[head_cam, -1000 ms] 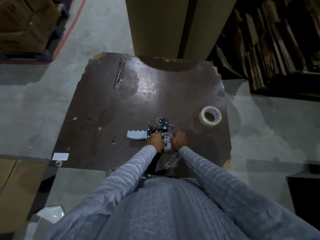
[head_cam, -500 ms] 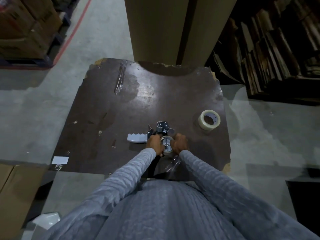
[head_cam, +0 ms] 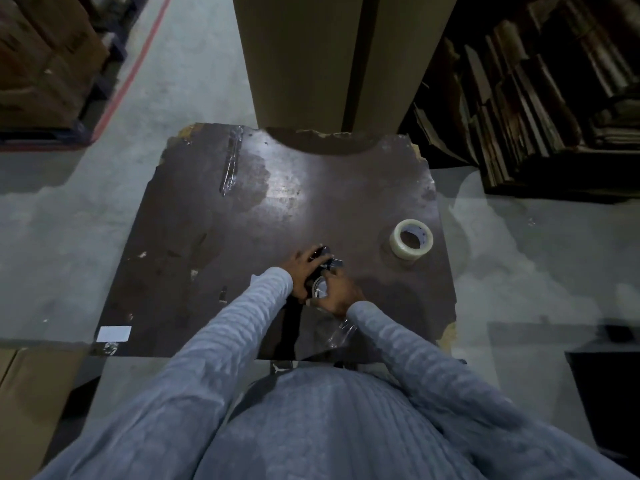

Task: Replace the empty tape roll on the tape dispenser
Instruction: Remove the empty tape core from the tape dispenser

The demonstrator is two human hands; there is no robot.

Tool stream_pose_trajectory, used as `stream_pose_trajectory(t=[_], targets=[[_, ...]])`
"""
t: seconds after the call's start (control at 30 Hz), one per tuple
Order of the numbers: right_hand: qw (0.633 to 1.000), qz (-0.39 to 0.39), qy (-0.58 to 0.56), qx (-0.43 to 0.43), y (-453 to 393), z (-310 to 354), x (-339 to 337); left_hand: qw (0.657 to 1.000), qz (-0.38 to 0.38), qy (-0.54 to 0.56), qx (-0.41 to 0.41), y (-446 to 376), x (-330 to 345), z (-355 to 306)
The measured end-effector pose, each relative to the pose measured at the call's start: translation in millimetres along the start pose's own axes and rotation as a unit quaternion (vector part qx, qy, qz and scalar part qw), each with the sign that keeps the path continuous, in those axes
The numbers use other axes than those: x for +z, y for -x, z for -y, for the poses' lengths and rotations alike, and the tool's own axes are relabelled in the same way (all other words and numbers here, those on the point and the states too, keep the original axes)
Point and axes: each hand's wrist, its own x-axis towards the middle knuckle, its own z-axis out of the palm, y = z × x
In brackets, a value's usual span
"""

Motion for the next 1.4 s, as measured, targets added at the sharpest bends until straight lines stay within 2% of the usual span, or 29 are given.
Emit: stream_pose_trajectory(t=[0.13, 0.27, 0.33, 0.67, 1.0, 1.4], targets=[[0.999, -0.006, 0.035, 0.007, 4.1, -4.4, 11.4, 0.999, -0.024, -0.002, -0.028, -3.5, 11.4, -8.1], [0.998, -0.035, 0.008, 0.050, 7.5, -8.8, 12.0, 0.995, 0.004, 0.038, -0.097, -3.7, 25.2, -19.6], [0.997, -0.038, -0.003, 0.073, 8.5, -10.2, 10.0, 0.994, 0.017, 0.031, -0.107, -3.4, 28.1, -21.1], [0.997, -0.009, -0.003, 0.081, 6.5, -4.7, 3.3, 0.992, 0.075, 0.084, -0.059, -0.8, 6.1, -4.2], [0.998, -0.018, 0.014, 0.054, 10.1, -4.7, -1.3, 0.995, 0.018, 0.077, -0.062, 0.6, 4.1, -4.1], [0.999, -0.015, 0.008, 0.045, 7.1, -2.5, -6.6, 0.995, 0.010, 0.062, -0.075, 5.7, 1.0, -9.4]])
